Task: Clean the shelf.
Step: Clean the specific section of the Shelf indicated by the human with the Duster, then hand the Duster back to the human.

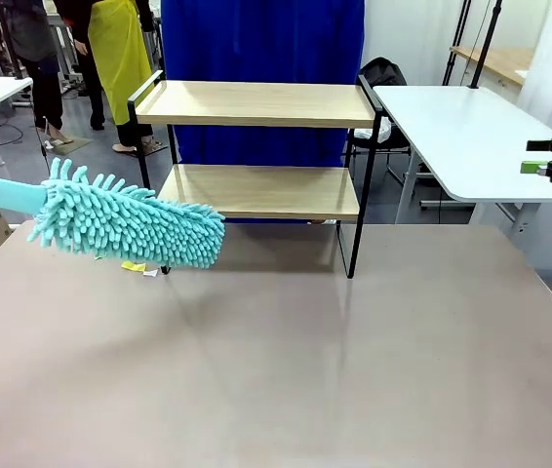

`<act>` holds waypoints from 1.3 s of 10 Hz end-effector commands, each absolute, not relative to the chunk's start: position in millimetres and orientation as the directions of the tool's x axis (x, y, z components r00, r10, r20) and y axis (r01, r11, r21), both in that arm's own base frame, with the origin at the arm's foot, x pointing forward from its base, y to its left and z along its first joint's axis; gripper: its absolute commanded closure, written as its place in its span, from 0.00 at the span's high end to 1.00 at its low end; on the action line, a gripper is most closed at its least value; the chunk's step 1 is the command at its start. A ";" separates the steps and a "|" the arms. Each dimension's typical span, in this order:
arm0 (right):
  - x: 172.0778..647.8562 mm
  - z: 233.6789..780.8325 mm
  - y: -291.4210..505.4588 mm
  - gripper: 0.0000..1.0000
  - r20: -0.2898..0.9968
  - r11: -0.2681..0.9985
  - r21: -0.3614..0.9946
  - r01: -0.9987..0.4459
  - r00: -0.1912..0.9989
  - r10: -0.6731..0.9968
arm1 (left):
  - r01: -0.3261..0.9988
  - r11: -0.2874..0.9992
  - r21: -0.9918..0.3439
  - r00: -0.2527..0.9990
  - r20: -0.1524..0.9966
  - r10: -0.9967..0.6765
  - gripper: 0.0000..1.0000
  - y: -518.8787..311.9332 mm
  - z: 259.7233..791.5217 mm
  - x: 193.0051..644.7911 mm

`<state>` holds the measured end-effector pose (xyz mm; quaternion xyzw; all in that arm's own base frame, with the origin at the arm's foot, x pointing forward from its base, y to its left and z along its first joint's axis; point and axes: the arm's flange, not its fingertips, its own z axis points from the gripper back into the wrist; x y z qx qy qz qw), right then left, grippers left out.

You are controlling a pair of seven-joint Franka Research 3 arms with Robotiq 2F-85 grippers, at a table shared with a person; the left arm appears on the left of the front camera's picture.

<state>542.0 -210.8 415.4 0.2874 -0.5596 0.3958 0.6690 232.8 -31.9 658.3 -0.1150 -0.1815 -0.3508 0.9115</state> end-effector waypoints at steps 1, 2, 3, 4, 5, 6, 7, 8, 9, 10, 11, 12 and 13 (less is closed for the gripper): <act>541.5 417.7 -209.0 1.00 0.977 0.522 -0.062 -0.851 0.057 0.208 | 0.680 0.729 -0.083 0.683 0.432 -0.589 0.14 -34.9 658.3 232.9; 541.5 417.7 -209.0 1.00 0.977 0.522 -0.062 -0.851 0.057 0.208 | 0.680 0.729 -0.083 0.683 0.432 -0.589 0.14 -34.9 658.3 232.9; 541.5 417.7 -209.0 1.00 0.977 0.522 -0.062 -0.851 0.057 0.208 | 0.680 0.729 -0.083 0.683 0.432 -0.589 0.14 -34.9 658.3 232.9; 541.5 417.7 -209.0 1.00 0.977 0.522 -0.062 -0.851 0.057 0.208 | 0.680 0.729 -0.083 0.683 0.432 -0.589 0.14 -34.9 658.3 232.9; 541.5 417.7 -209.0 1.00 0.977 0.522 -0.062 -0.851 0.057 0.208 | 0.680 0.729 -0.083 0.683 0.432 -0.589 0.14 -34.9 658.3 232.9; 541.5 417.7 -209.0 1.00 0.977 0.522 -0.062 -0.851 0.057 0.208 | 0.680 0.729 -0.083 0.683 0.432 -0.589 0.14 -34.9 658.3 232.9; 541.5 417.7 -209.0 1.00 0.977 0.522 -0.062 -0.851 0.057 0.208 | 0.680 0.729 -0.083 0.683 0.432 -0.589 0.14 -34.9 658.3 232.9; 541.5 417.7 -209.0 1.00 0.977 0.522 -0.062 -0.851 0.057 0.208 | 0.680 0.729 -0.083 0.683 0.432 -0.589 0.14 -34.9 658.3 232.9; 541.5 417.7 -209.0 1.00 0.977 0.522 -0.062 -0.851 0.057 0.208 | 0.680 0.729 -0.083 0.683 0.432 -0.589 0.14 -34.9 658.3 232.9; 541.5 417.7 -209.0 1.00 0.977 0.522 -0.062 -0.851 0.057 0.208 | 0.680 0.729 -0.083 0.683 0.432 -0.589 0.14 -34.9 658.3 232.9; 541.5 417.7 -209.0 1.00 0.977 0.522 -0.062 -0.851 0.057 0.208 | 0.680 0.729 -0.083 0.683 0.432 -0.589 0.14 -34.9 658.3 232.9; 542.0 415.4 -210.8 1.00 0.976 0.521 -0.058 -0.851 0.060 0.208 | 0.682 0.727 -0.085 0.688 0.414 -0.597 0.14 -33.2 658.4 232.5; 537.8 441.3 -181.5 1.00 0.976 0.426 -0.086 -0.901 0.011 0.219 | 0.740 0.669 -0.074 0.632 0.419 -0.652 0.14 -40.3 658.6 228.7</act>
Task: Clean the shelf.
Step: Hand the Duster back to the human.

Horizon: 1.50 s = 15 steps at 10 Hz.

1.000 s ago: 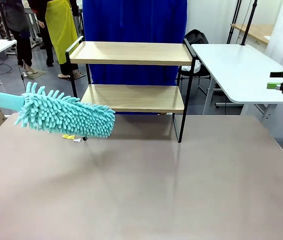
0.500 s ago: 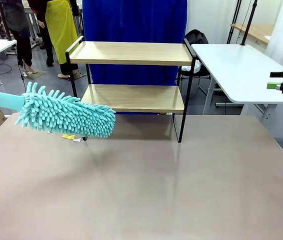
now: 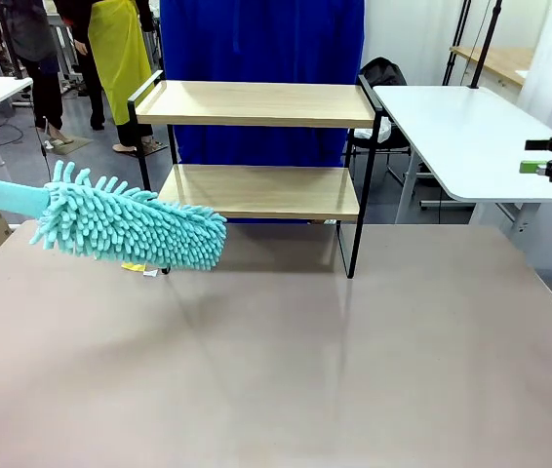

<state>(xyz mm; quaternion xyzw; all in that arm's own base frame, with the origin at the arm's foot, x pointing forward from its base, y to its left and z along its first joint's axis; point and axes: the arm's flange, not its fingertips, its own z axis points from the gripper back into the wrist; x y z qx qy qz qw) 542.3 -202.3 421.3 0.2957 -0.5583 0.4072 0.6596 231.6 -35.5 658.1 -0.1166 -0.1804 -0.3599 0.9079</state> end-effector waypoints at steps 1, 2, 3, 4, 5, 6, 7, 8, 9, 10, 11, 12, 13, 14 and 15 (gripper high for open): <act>532.4 460.1 -157.3 1.00 0.978 0.333 -0.089 -0.939 -0.019 0.207 | 0.773 0.629 -0.076 0.591 0.444 -0.673 0.14 -43.6 653.1 229.0; 521.3 471.6 -135.9 1.00 0.981 0.246 -0.072 -0.967 -0.024 0.191 | 0.803 0.590 -0.079 0.552 0.469 -0.689 0.14 -44.4 643.0 229.2; 505.6 478.6 -111.6 1.00 0.988 0.169 -0.030 -0.985 -0.003 0.155 | 0.833 0.545 -0.092 0.512 0.500 -0.699 0.14 -45.2 635.9 233.3; 487.1 479.5 -90.5 1.00 0.989 0.119 0.030 -0.992 0.047 0.140 | 0.857 0.507 -0.090 0.473 0.528 -0.706 0.14 -48.6 627.2 232.0; 467.6 481.1 -67.8 1.00 0.984 0.076 0.105 -0.992 0.114 0.134 | 0.882 0.459 -0.101 0.432 0.561 -0.706 0.14 -53.1 622.3 232.2; 447.9 482.7 -45.3 1.00 0.977 0.044 0.133 -0.990 0.138 0.165 | 0.906 0.409 -0.110 0.389 0.595 -0.703 0.14 -57.1 618.8 233.2; 433.2 482.5 -26.9 1.00 0.968 0.034 0.173 -0.984 0.176 0.177 | 0.925 0.366 -0.102 0.345 0.631 -0.695 0.14 -60.6 612.0 231.9; 421.2 480.6 -9.1 1.00 0.966 0.043 0.183 -0.982 0.188 0.179 | 0.940 0.325 -0.106 0.312 0.655 -0.688 0.14 -64.1 603.5 232.9; 416.3 478.7 -0.1 1.00 0.968 0.058 0.181 -0.982 0.188 0.169 | 0.947 0.311 -0.083 0.285 0.665 -0.691 0.14 -65.0 597.2 234.4; 418.6 475.1 -1.1 1.00 0.966 0.071 0.199 -0.977 0.208 0.151 | 0.949 0.305 -0.078 0.276 0.674 -0.685 0.14 -64.7 594.8 233.5; 421.3 471.7 -10.1 1.00 0.973 0.012 0.168 -0.986 0.168 0.160 | 0.930 0.356 -0.093 0.334 0.620 -0.710 0.14 -67.6 607.1 232.7; 421.3 471.7 -10.1 1.00 0.973 0.012 0.168 -0.986 0.168 0.160 | 0.930 0.356 -0.093 0.334 0.620 -0.710 0.14 -67.6 607.1 232.7; 421.3 471.7 -10.1 1.00 0.973 0.012 0.168 -0.986 0.168 0.160 | 0.930 0.356 -0.093 0.334 0.620 -0.710 0.14 -67.6 607.1 232.7; 416.6 469.5 -5.5 1.00 0.970 0.023 0.177 -0.984 0.178 0.167 | 0.934 0.346 -0.087 0.322 0.623 -0.713 0.14 -68.1 600.4 234.0; 402.7 458.9 3.0 1.00 0.962 0.042 0.174 -0.984 0.179 0.205 | 0.938 0.338 -0.080 0.304 0.657 -0.690 0.14 -74.0 590.2 240.2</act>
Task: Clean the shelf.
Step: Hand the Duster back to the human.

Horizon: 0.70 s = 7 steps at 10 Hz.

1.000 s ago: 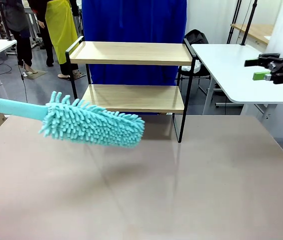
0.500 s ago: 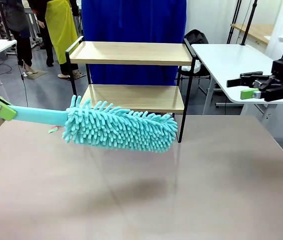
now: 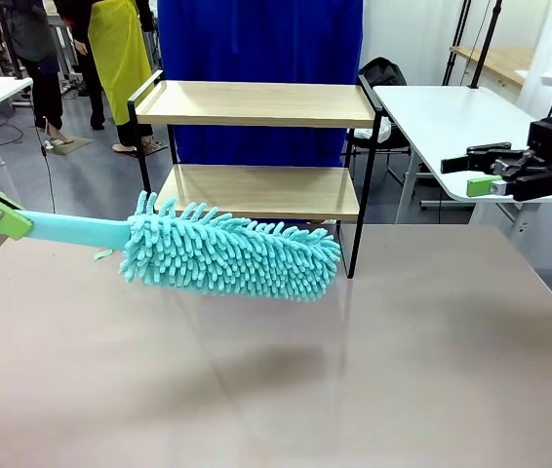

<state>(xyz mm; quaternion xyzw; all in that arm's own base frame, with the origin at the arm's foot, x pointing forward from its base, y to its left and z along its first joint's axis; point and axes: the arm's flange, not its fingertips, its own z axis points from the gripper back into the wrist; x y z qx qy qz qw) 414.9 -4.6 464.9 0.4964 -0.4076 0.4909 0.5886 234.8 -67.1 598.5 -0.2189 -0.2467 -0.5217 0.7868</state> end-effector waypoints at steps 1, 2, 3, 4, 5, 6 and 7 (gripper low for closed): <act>395.5 454.7 10.0 1.00 0.965 0.057 0.177 -0.983 0.185 0.184 | 0.955 0.292 -0.060 0.246 0.714 -0.656 0.14 -76.7 584.2 243.4; 391.3 449.6 14.5 1.00 0.962 0.088 0.214 -0.973 0.225 0.155 | 0.960 0.280 -0.014 0.193 0.757 -0.624 0.14 -78.4 577.8 244.8; 389.7 444.2 16.7 1.00 0.959 0.121 0.233 -0.965 0.249 0.137 | 0.966 0.259 0.018 0.146 0.787 -0.599 0.14 -80.1 572.4 246.7; 388.3 439.0 19.7 1.00 0.956 0.126 0.258 -0.958 0.272 0.110 | 0.975 0.217 0.048 0.091 0.804 -0.588 0.14 -82.8 568.2 249.4; 386.3 434.1 24.4 1.00 0.957 0.109 0.266 -0.958 0.276 0.087 | 0.982 0.177 0.060 0.056 0.810 -0.584 0.14 -85.5 562.7 251.9; 385.6 429.3 29.5 1.00 0.959 0.109 0.261 -0.959 0.271 0.080 | 0.987 0.151 0.058 0.039 0.819 -0.572 0.14 -86.2 557.5 256.6; 386.2 425.6 31.8 1.00 0.963 0.110 0.252 -0.962 0.260 0.070 | 0.989 0.140 0.051 0.039 0.818 -0.574 0.14 -86.2 553.9 260.5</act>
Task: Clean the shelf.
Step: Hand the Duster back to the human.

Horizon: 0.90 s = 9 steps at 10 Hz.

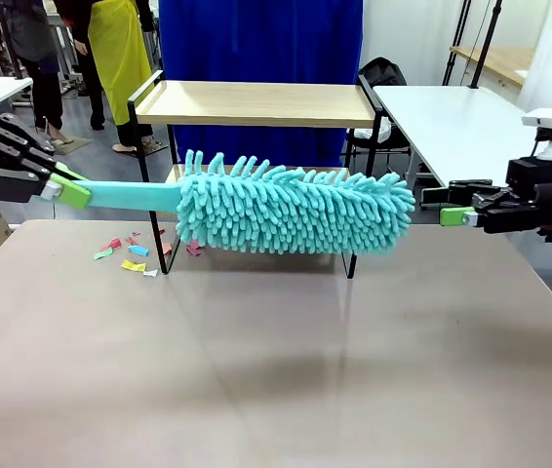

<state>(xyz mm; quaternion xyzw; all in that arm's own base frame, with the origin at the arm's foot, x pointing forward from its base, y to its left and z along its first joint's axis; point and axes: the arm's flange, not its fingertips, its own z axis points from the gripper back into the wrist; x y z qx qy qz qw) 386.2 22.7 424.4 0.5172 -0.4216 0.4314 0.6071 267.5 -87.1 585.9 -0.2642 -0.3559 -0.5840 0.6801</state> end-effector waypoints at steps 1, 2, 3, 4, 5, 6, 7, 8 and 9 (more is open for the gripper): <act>387.2 420.7 34.6 1.00 0.964 0.102 0.252 -0.962 0.259 0.058 | 0.993 0.108 0.042 0.028 0.822 -0.569 0.14 -83.6 552.7 264.4; 387.5 417.1 37.0 1.00 0.967 0.094 0.245 -0.965 0.250 0.046 | 0.982 0.178 0.056 0.065 0.793 -0.606 0.14 -87.1 585.9 267.5; 387.0 413.9 39.0 1.00 0.971 0.077 0.234 -0.969 0.237 0.035 | 0.982 0.178 0.056 0.065 0.793 -0.606 0.14 -87.1 585.9 267.5; 385.6 410.0 41.7 1.00 0.974 0.070 0.222 -0.973 0.224 0.032 | 0.982 0.178 0.056 0.065 0.793 -0.606 0.14 -87.1 585.9 267.5; 384.3 406.8 45.2 1.00 0.979 0.052 0.201 -0.978 0.203 0.027 | 0.982 0.178 0.056 0.065 0.793 -0.606 0.14 -87.1 585.9 267.5; 382.0 401.3 49.3 1.00 0.982 0.047 0.187 -0.981 0.188 0.014 | 0.982 0.178 0.056 0.065 0.793 -0.606 0.14 -87.1 585.9 267.5; 380.6 394.6 53.9 1.00 0.984 0.045 0.178 -0.983 0.178 -0.011 | 0.982 0.178 0.056 0.065 0.793 -0.606 0.14 -87.1 585.9 267.5; 379.4 386.3 60.8 1.00 0.983 0.049 0.178 -0.983 0.175 -0.054 | 0.982 0.178 0.056 0.065 0.793 -0.606 0.14 -87.1 585.9 267.5; 378.4 379.6 67.7 1.00 0.982 0.060 0.179 -0.982 0.174 -0.075 | 0.982 0.178 0.056 0.065 0.793 -0.606 0.14 -87.1 585.9 267.5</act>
